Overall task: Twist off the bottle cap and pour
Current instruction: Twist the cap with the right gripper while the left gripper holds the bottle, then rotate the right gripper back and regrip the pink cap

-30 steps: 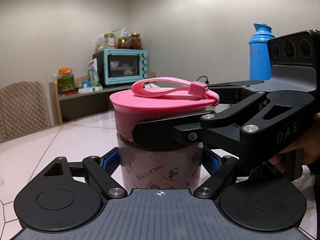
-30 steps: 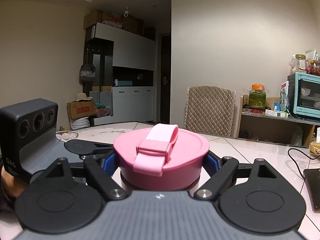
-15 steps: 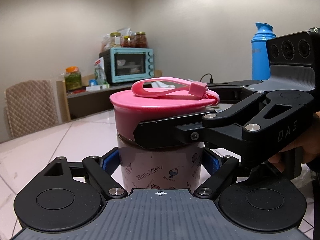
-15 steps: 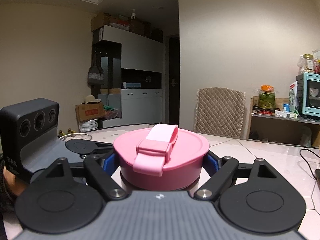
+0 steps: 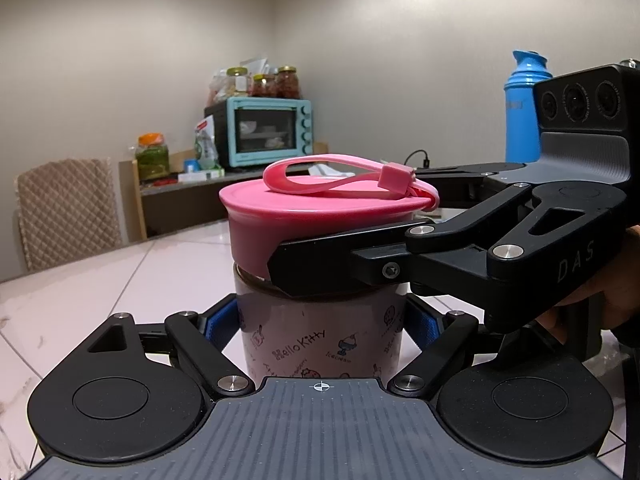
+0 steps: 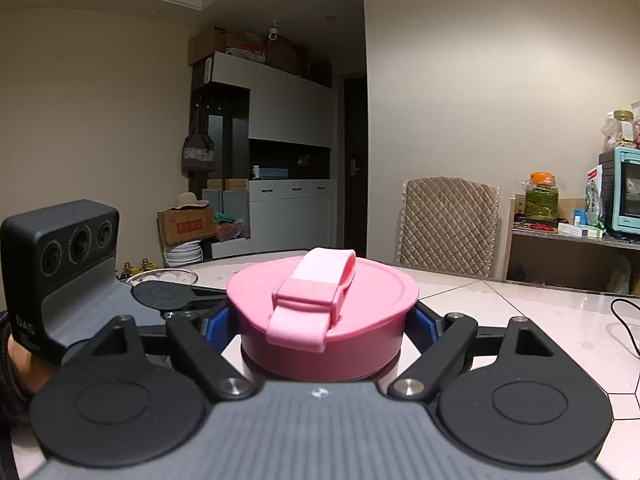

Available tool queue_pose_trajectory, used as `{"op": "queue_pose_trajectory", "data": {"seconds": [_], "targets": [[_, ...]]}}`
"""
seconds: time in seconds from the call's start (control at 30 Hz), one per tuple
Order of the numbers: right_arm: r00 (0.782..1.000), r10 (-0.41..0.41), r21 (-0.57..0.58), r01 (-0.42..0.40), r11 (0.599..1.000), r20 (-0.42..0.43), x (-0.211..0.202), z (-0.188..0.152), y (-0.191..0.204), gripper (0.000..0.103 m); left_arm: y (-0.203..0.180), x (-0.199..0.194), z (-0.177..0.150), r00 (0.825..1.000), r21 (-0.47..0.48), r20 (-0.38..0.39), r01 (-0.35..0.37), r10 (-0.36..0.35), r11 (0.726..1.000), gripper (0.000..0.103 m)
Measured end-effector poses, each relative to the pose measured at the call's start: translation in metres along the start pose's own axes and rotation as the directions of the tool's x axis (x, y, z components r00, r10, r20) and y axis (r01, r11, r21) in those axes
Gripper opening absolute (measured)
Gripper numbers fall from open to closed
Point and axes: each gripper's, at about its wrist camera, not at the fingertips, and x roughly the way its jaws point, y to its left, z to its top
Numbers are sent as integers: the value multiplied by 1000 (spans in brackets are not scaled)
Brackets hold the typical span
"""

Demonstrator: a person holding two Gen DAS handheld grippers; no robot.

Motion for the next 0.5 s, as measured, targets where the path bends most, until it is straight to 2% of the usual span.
{"op": "queue_pose_trajectory", "data": {"seconds": [0.03,0.3,0.5], "targets": [[1000,-16,5,16,1000,3,-1,0,2,101,1,0,0,1000,-4,0,1,-1,1000,89],[988,-154,4,154,988,-3,-7,-1,23,102,2,0,-1,1000,-14,12,3,-3,1000,89],[979,-205,20,205,979,-5,0,-2,33,102,2,0,-1,1000,-19,12,5,-5,1000,89]]}}
